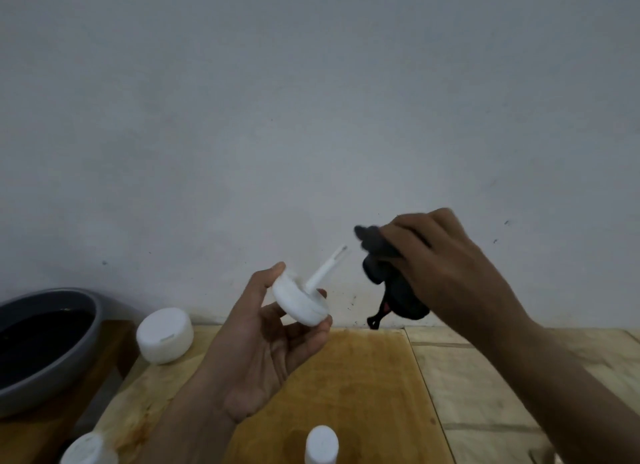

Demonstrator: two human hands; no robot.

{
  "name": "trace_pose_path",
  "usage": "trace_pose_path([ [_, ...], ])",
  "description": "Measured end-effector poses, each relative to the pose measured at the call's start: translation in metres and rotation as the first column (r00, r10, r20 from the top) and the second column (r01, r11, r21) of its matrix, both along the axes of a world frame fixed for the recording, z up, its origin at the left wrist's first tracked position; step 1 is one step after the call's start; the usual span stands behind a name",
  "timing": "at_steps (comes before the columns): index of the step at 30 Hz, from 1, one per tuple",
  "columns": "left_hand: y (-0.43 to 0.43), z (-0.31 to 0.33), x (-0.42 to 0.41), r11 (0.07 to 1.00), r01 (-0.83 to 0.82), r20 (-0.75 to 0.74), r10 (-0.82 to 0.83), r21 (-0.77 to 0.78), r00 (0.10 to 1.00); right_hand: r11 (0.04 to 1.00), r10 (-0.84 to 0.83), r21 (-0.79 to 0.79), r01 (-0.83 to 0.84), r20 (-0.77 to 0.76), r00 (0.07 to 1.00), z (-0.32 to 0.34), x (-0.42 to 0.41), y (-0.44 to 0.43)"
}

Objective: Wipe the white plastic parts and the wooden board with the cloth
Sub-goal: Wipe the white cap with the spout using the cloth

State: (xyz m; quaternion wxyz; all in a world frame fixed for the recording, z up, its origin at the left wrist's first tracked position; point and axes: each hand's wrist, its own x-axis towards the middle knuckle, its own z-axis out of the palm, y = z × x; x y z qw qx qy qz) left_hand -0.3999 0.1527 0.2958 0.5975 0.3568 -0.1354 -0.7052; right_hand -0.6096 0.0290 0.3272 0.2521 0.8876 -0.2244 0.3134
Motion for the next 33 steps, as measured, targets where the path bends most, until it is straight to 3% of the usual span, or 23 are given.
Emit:
trace_pose_path([
  [4,-0.005,0.000,0.002,0.991,-0.129,-0.183,0.122,-0.029,0.976,0.938,0.000,0.322,-0.129,0.372,0.928,0.003,-0.001,0.011],
  [7,-0.011,-0.002,-0.004,0.982,-0.181,-0.217,0.166,-0.050,0.962,0.916,0.025,0.353,-0.190,0.423,0.906,-0.004,0.014,0.030],
  [10,-0.015,-0.004,-0.015,0.986,-0.143,-0.125,0.132,-0.081,0.983,0.871,0.025,0.410,-0.269,0.511,0.859,-0.016,0.034,0.041],
  [14,-0.018,-0.008,-0.026,0.990,-0.018,-0.069,0.009,-0.139,0.998,0.890,0.081,0.312,-0.333,0.610,0.789,-0.028,0.055,0.042],
  [20,-0.020,-0.017,-0.022,0.984,0.022,-0.003,-0.023,-0.175,1.000,0.915,0.029,0.310,-0.257,0.585,0.810,-0.029,0.057,0.033],
  [23,-0.019,-0.019,-0.022,0.988,0.018,-0.112,-0.036,-0.156,0.993,0.944,0.139,0.224,-0.240,0.389,0.911,-0.040,0.058,0.050],
  [25,-0.018,-0.019,-0.021,0.991,0.017,-0.188,-0.043,-0.134,0.981,0.940,0.151,0.248,-0.232,0.307,0.940,-0.050,0.055,0.055],
  [27,-0.017,-0.021,-0.022,0.988,0.021,-0.199,-0.052,-0.155,0.979,0.908,0.078,0.344,-0.241,0.424,0.902,-0.050,0.051,0.048],
  [29,-0.018,-0.023,-0.024,0.984,0.027,-0.172,-0.058,-0.178,0.983,0.924,-0.007,0.325,-0.200,0.537,0.843,-0.045,0.049,0.040],
  [31,-0.020,-0.023,-0.024,0.984,0.033,-0.149,-0.059,-0.173,0.987,0.940,0.010,0.286,-0.187,0.524,0.852,-0.043,0.051,0.043],
  [33,-0.022,-0.022,-0.023,0.990,0.025,-0.138,-0.043,-0.136,0.990,0.956,0.085,0.226,-0.189,0.403,0.911,-0.052,0.051,0.052],
])
